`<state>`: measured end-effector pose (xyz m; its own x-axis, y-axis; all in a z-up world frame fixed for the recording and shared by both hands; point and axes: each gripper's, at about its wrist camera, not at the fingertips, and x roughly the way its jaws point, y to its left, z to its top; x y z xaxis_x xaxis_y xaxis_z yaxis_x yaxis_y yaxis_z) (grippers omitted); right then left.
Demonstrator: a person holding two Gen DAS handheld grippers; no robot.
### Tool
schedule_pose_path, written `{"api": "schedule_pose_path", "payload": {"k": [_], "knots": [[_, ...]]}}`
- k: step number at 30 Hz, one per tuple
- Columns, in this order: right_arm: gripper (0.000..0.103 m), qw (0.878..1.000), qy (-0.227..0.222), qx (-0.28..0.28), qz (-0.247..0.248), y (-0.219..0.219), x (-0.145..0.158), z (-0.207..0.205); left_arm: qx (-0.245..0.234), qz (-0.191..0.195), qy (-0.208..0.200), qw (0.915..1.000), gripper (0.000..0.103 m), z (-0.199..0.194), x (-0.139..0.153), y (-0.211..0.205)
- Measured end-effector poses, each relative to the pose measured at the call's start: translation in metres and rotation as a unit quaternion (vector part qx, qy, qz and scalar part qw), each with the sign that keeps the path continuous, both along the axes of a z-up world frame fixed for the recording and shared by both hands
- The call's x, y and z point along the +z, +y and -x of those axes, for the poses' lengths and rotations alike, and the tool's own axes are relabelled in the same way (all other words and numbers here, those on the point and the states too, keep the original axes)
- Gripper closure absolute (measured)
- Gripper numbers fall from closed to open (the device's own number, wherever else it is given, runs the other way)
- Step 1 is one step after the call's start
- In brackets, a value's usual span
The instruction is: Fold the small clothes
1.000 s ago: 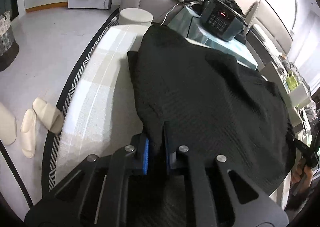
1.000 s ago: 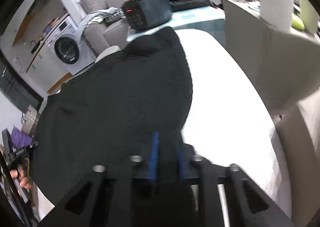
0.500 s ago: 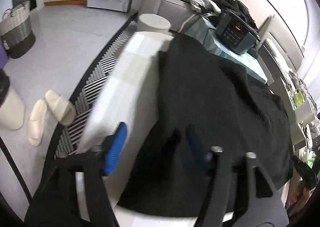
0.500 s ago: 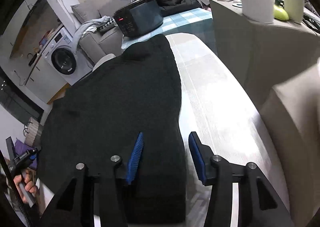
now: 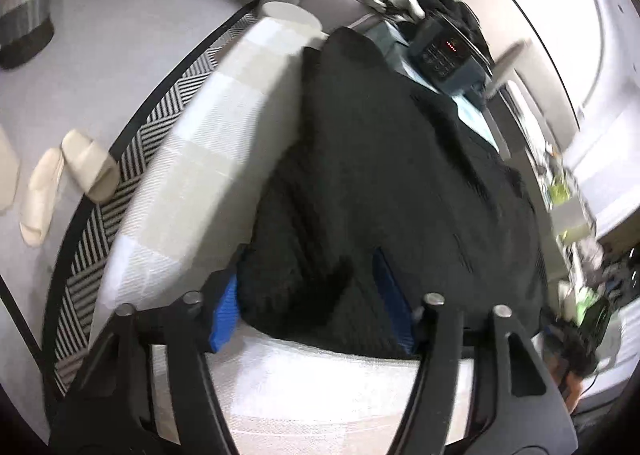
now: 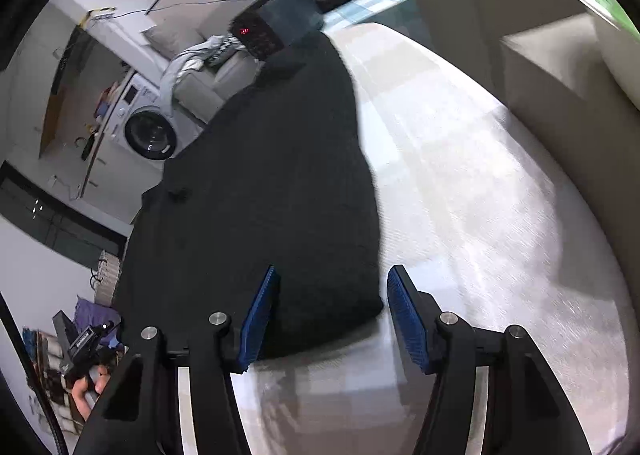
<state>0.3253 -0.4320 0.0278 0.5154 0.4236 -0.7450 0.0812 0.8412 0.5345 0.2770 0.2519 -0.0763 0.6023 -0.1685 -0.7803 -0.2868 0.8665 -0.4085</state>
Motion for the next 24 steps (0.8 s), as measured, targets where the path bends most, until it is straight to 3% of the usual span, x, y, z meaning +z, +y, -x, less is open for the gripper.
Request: {"api": "schedule_pose_path", "payload": {"k": [3,4,7,11,15,24], "knots": [[0.063,1.0,-0.001,-0.001,0.019,0.007,-0.004,-0.007,-0.012,-0.02,0.004,0.9997,0.086,-0.001,-0.001,-0.011],[0.073,1.0,-0.002,0.001,0.017,0.007,-0.005,-0.008,-0.017,-0.023,0.003,0.9996,0.09,0.0,-0.001,-0.013],[0.082,1.0,-0.01,0.005,0.016,0.007,-0.004,-0.004,-0.031,-0.032,0.002,0.999,0.091,0.008,0.002,-0.02],[0.084,1.0,-0.006,0.017,0.01,-0.002,-0.003,0.005,-0.054,-0.065,0.005,0.9964,0.091,0.027,0.006,-0.035],[0.085,0.999,0.0,0.032,0.003,-0.011,-0.003,0.017,-0.065,-0.064,0.009,0.9958,0.091,0.055,0.007,-0.043],[0.084,0.998,0.008,0.056,-0.004,-0.042,0.0,0.109,-0.104,-0.06,0.014,0.9926,0.091,0.149,0.004,-0.072]]}}
